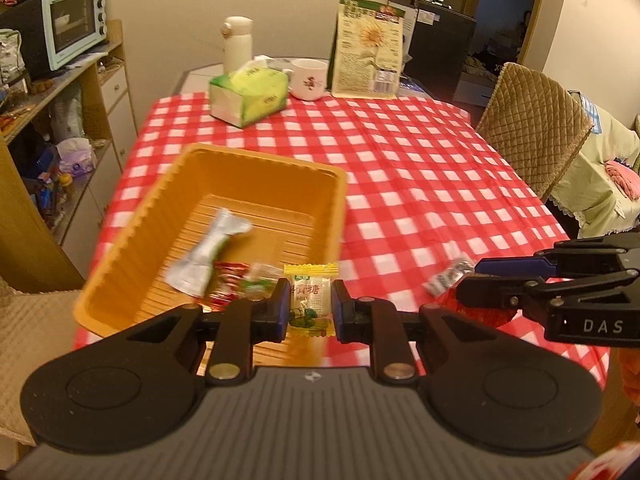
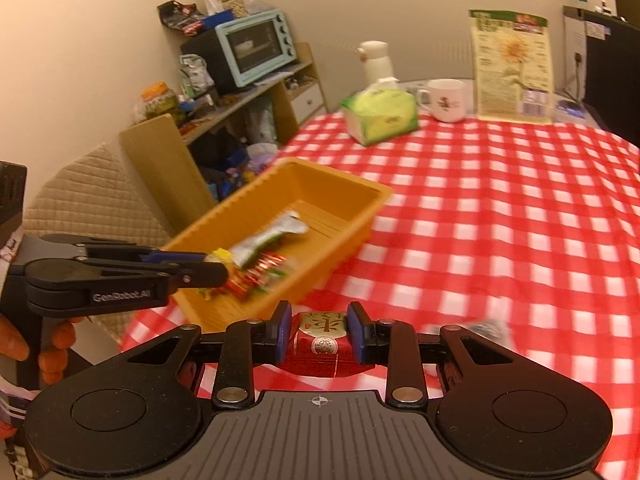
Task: Organize snacks
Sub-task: 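Carry both held snacks toward the orange tray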
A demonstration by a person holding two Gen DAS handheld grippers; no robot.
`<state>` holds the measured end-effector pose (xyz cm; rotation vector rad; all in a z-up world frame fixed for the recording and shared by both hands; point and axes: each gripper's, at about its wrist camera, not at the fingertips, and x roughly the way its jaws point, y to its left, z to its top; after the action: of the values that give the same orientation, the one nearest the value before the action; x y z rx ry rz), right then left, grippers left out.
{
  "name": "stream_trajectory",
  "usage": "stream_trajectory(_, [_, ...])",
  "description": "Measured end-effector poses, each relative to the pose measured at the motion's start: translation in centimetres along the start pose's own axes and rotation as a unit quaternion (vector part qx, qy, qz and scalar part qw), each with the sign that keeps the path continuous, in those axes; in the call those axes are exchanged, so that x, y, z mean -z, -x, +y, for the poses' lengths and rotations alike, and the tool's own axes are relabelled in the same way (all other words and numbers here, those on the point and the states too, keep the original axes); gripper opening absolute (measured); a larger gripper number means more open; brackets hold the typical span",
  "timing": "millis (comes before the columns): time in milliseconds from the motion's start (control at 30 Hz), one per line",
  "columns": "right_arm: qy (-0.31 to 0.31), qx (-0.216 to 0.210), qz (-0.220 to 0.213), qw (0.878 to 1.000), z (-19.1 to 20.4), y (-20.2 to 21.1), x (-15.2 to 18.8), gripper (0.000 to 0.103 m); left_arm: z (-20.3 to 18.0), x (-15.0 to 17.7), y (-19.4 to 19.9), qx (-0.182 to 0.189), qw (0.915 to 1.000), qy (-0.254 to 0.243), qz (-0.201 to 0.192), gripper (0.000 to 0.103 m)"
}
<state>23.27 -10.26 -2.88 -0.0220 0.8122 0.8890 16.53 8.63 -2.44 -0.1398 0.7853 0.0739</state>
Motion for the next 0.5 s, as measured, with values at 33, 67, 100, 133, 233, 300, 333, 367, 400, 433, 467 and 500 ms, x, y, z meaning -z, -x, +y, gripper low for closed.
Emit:
stream_trajectory(33, [0.002,-0.002,-0.001,1.0,0.8,-0.5,-0.3,0.031,0.6,-0.1,0.1,-0.001,1.0,-0.001,-0.001,0.019])
stream_trajectory(67, [0.004,-0.004,-0.002,1.0,1.5,-1.0,-0.6,0.031,1.3,-0.2,0.2,-0.001,1.0,-0.003,-0.003,0.019])
stream_trajectory(100, [0.006,-0.006,-0.004,1.0,2.2,-1.5,-0.9,0.031,1.9,-0.3,0.3,-0.001,1.0,-0.004,-0.004,0.019])
stream_trajectory(133, [0.008,-0.006,-0.005,1.0,2.8,-2.0,-1.2,0.031,2.5,-0.4,0.4,-0.002,1.0,-0.006,-0.005,0.019])
stream_trajectory(233, [0.013,-0.005,-0.007,1.0,4.6,-3.5,-2.0,0.031,4.4,-0.8,0.2,-0.005,0.9999,-0.009,-0.005,0.019])
stream_trajectory(300, [0.017,-0.001,-0.008,1.0,5.5,-4.5,-2.5,0.031,5.7,-1.2,-0.1,-0.008,0.9999,-0.012,-0.005,0.019])
stream_trajectory(333, [0.019,0.002,-0.008,1.0,5.9,-5.1,-2.8,0.031,6.2,-1.3,-0.3,-0.009,0.9999,-0.013,-0.004,0.019])
stream_trajectory(367, [0.02,0.005,-0.008,1.0,6.1,-5.7,-3.1,0.031,6.8,-1.6,-0.5,-0.009,0.9998,-0.015,-0.003,0.019])
stream_trajectory(400, [0.019,0.011,-0.008,1.0,6.3,-6.3,-3.4,0.031,7.2,-1.8,-0.7,-0.01,0.9998,-0.018,-0.003,0.019])
stream_trajectory(433, [0.019,0.017,-0.008,1.0,6.4,-6.8,-3.7,0.031,7.7,-2.1,-1.0,-0.012,0.9997,-0.021,-0.002,0.019])
stream_trajectory(467, [0.017,0.022,-0.008,1.0,6.4,-7.4,-4.0,0.031,8.2,-2.4,-1.3,-0.013,0.9996,-0.024,-0.001,0.019])
stream_trajectory(500, [0.012,0.028,-0.006,1.0,6.3,-8.0,-4.3,0.031,8.6,-2.7,-1.6,-0.012,0.9996,-0.027,-0.001,0.019])
